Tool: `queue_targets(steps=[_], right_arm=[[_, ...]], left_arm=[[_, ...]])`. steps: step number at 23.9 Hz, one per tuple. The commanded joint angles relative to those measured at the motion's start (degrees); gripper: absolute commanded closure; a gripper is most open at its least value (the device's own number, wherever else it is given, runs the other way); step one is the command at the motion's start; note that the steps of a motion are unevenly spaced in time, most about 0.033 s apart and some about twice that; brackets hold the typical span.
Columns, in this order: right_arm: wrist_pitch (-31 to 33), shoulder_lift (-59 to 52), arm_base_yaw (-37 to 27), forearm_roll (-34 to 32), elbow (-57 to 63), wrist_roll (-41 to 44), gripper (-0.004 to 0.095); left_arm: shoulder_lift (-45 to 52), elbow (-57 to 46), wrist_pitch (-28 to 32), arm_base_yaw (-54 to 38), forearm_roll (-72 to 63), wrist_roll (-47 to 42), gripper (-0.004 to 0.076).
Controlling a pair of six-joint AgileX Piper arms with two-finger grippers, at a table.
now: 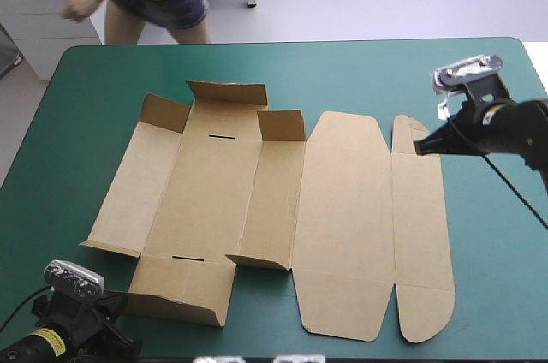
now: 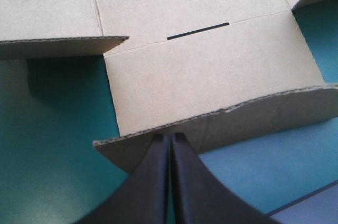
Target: Fold the box
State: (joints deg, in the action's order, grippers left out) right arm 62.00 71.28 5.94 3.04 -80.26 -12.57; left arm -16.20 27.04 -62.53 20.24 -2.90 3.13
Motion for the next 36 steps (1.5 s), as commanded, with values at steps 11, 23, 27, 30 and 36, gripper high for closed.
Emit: queue_targets(steps=[11,23,27,30,36], right_arm=[[-8.7,-33.3,-0.4,3.6,29.2,-0.2,0.0928],[-9.7,-51.5,-0.4,5.1,46.4,0.1,0.0927],[-9.8,-54.4,-0.4,2.1,48.1,5.1,0.0927],[-9.6,-54.6,-0.4,-4.3,48.1,10.5,0.0927],[-9.9,-54.6,-0.4,-4.8,48.1,10.3,0.0928]], left_arm=[[-0.5,1.4,3.0,0.2,-0.6,-0.3,0.0731],[-0.5,1.4,3.0,0.2,-0.6,-0.4,0.0731],[-0.5,1.4,3.0,0.2,-0.6,-0.4,0.0731],[-0.5,1.4,3.0,0.2,-0.6,-0.4,0.0731],[-0.5,3.3,2.9,0.2,-0.8,-0.4,0.0731]])
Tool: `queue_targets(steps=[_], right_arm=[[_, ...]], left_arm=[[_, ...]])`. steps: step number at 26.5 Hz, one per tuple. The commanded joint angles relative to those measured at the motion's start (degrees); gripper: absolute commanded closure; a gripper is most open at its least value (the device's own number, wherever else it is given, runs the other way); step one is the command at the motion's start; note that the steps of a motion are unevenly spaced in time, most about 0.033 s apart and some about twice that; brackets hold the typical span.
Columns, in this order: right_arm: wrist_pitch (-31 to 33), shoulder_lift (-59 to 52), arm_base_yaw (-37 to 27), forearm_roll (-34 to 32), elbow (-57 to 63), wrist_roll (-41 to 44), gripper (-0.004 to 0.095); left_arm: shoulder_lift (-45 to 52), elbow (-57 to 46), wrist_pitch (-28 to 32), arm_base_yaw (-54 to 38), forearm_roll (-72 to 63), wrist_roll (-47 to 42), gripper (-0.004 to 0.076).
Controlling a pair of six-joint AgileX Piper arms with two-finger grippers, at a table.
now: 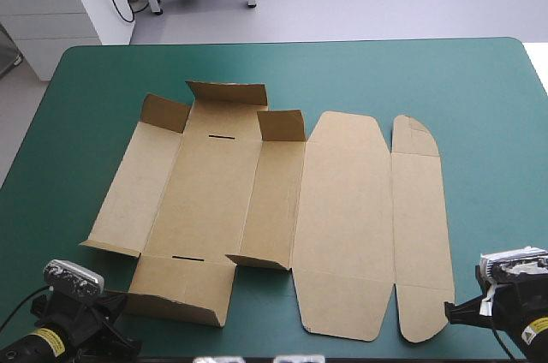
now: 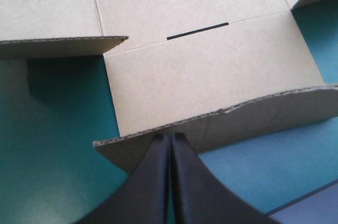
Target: Fold the box
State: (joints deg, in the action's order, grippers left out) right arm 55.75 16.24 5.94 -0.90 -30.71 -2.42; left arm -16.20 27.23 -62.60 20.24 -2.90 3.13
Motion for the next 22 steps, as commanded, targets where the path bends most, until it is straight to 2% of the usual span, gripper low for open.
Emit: queue_targets(steps=[1,4,5,7,22], right_arm=[[-3.6,0.5,-0.4,-0.8,-1.5,0.1,0.0927],[-3.7,0.5,-0.4,-0.8,-1.5,0.1,0.0928],[-3.7,0.5,-0.4,-0.8,-1.5,0.1,0.0929],[-3.7,0.5,-0.4,-0.8,-1.5,0.1,0.0929],[-3.5,0.5,-0.4,-0.8,-1.5,-0.1,0.0929]], left_arm=[[-0.5,6.6,2.3,0.2,-1.6,-0.4,0.0731],[-2.1,13.9,-3.0,0.2,-2.0,-0.4,0.0731],[-5.0,16.7,-7.2,0.2,-1.8,-0.3,0.0731],[-8.5,19.6,-10.4,0.2,-1.8,-0.3,0.0731],[-41.9,35.6,-5.5,0.1,7.4,0.6,0.0706]])
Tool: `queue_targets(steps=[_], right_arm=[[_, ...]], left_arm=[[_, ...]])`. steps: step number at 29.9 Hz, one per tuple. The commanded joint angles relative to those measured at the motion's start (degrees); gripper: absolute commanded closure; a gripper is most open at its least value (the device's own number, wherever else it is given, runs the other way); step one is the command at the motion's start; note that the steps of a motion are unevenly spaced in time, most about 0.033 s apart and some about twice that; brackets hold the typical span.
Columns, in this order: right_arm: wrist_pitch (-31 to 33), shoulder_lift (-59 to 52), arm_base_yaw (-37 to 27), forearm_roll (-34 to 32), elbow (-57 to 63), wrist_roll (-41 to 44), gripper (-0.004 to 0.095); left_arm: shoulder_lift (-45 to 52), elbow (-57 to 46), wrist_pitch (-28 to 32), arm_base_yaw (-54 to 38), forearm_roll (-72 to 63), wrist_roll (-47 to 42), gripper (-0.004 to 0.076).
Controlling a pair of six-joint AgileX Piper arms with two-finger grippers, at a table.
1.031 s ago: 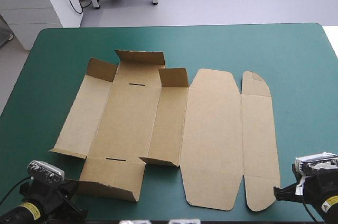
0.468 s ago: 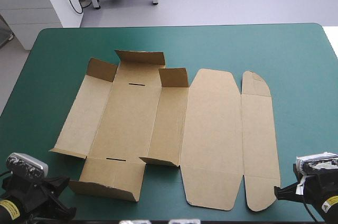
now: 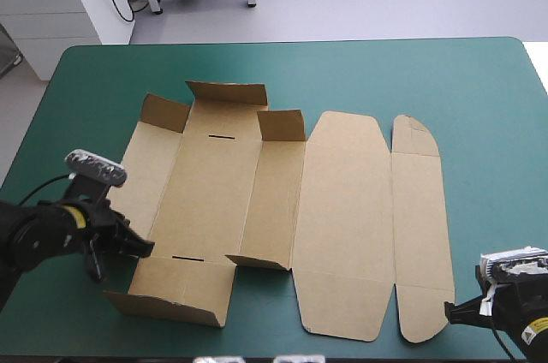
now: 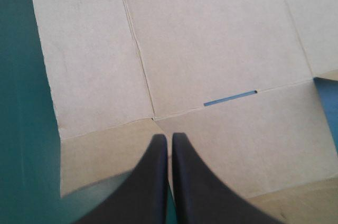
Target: Fold the box
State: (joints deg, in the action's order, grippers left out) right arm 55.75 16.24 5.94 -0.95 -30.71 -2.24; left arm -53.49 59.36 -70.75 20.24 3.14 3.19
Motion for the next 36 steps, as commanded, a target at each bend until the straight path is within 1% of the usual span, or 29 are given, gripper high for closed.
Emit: queue_targets(steps=[1,4,7,9,12,13,15,16,18,20,23,27,31,36], right_arm=[[-3.5,0.5,-0.4,-0.8,-1.5,-0.3,0.0929],[-3.6,0.5,-0.4,-0.8,-1.5,-0.3,0.0929],[-3.7,0.5,-0.4,-0.8,-1.5,-0.5,0.0929],[-3.7,0.5,-0.4,-0.8,-1.5,-0.9,0.0929],[-3.7,0.5,-0.4,-0.8,-1.5,-0.9,0.0929],[-3.7,0.5,-0.4,-0.8,-1.5,-0.9,0.0929],[-3.7,0.5,-0.4,-0.8,-1.5,-0.9,0.0929],[-3.7,0.5,-0.4,-0.8,-1.5,-1.2,0.0929],[-3.7,0.5,-0.4,-0.8,-1.5,-2.3,0.0929],[-3.7,0.5,-0.4,-0.8,-1.5,-3.1,0.0929],[-3.7,0.5,-0.4,-0.8,-1.5,-3.8,0.0929],[-4.0,0.5,-0.4,-0.8,-1.5,-4.9,0.0929],[-4.2,0.5,-0.4,-0.8,-1.5,-4.9,0.0929],[-4.2,0.5,-0.4,-0.8,-1.5,-4.9,0.0929]], left_arm=[[-6.4,4.3,2.6,0.1,1.3,1.5,0.0706],[-10.3,6.0,2.6,0.0,-0.2,3.7,0.0706],[-13.2,6.5,3.5,-4.1,-5.6,7.0,0.0706],[-14.4,6.5,4.5,-9.5,-10.9,9.8,0.0706],[-15.6,6.5,5.1,-19.2,-21.8,17.1,0.0706],[-16.2,6.5,4.2,-23.7,-26.3,21.5,0.0706],[-17.6,6.5,1.8,-29.9,-31.8,26.6,0.0706],[-18.9,6.5,0.1,-34.3,-35.9,27.7,0.0706],[-20.9,6.5,-2.6,-39.9,-41.6,29.3,0.0706],[-22.9,6.5,-2.9,-44.2,-47.6,29.7,0.0706],[-24.8,6.5,-0.4,-46.8,-53.9,30.2,0.0706],[-26.8,6.5,0.7,-47.1,-57.1,31.3,0.0708],[-27.4,6.9,-1.4,-47.2,-52.6,32.7,0.0708],[-27.5,8.6,-1.6,-47.3,-43.2,32.8,0.0707]])
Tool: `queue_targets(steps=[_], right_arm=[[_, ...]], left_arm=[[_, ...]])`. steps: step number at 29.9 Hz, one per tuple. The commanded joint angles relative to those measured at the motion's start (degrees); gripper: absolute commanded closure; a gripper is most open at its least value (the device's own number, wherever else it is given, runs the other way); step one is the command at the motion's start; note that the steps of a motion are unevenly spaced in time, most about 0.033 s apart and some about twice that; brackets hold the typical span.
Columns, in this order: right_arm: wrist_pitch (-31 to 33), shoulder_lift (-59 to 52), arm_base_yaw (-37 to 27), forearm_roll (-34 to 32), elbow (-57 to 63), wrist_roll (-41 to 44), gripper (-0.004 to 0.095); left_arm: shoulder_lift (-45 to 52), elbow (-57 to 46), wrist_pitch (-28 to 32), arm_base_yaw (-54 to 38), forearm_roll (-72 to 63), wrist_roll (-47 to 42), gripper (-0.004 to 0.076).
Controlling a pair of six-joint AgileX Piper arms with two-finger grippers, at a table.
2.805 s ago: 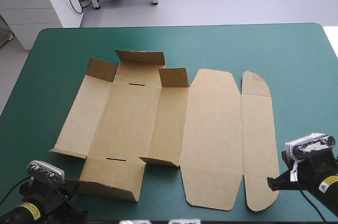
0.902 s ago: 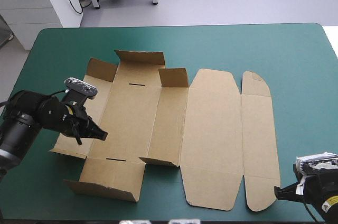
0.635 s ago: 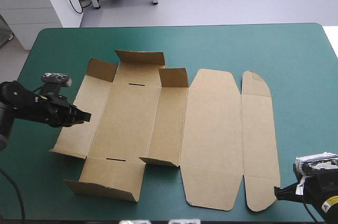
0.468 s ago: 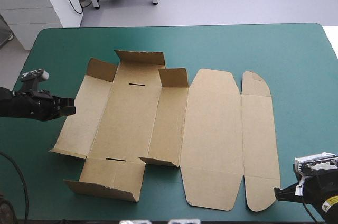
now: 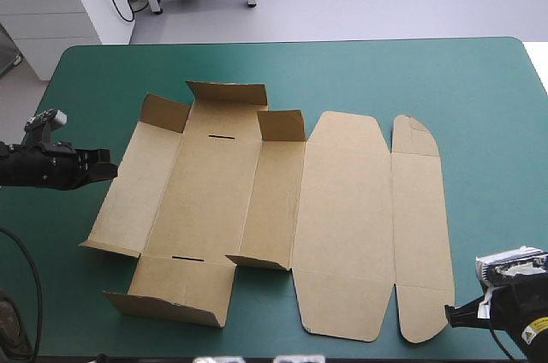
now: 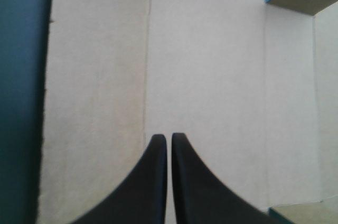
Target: Fold the box
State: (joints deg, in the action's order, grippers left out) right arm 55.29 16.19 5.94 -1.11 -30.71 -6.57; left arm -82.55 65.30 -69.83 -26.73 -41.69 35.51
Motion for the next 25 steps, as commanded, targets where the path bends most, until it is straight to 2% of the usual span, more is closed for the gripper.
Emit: queue_targets(steps=[1,5,7,9,12,14,15,25], right_arm=[[-3.7,0.5,-0.4,-0.6,-1.5,-0.5,0.0929],[-3.9,0.5,-0.4,-0.9,-1.5,-0.5,0.0929],[-3.9,0.5,-0.4,-0.9,-1.5,-0.5,0.0929],[-4.0,0.5,-0.4,-0.6,-1.5,-0.5,0.0929],[-4.2,0.5,-0.4,-0.6,-1.5,-0.5,0.0929],[-4.1,0.5,-0.4,-0.6,-1.5,-0.5,0.0929],[-4.1,0.5,-0.4,-0.6,-1.5,-0.5,0.0929],[-4.1,0.5,-0.4,-0.6,-1.5,-0.5,0.0929]], left_arm=[[1.2,3.4,-2.5,-0.5,3.8,0.6,0.0707],[-0.3,7.0,-4.5,-2.7,10.1,0.0,0.0699],[-0.5,7.7,-4.2,-4.6,10.7,-0.1,0.0656],[-1.2,7.9,-4.2,-7.4,11.0,-1.9,0.0568],[-2.8,7.9,-4.2,-11.0,10.1,-7.6,0.039],[-3.5,7.9,-4.2,-11.8,9.8,-8.3,0.0275],[-3.7,7.9,-4.2,-11.8,9.9,-8.3,0.0249],[-8.1,7.2,-4.3,-9.3,9.7,-7.7,0.0248]])
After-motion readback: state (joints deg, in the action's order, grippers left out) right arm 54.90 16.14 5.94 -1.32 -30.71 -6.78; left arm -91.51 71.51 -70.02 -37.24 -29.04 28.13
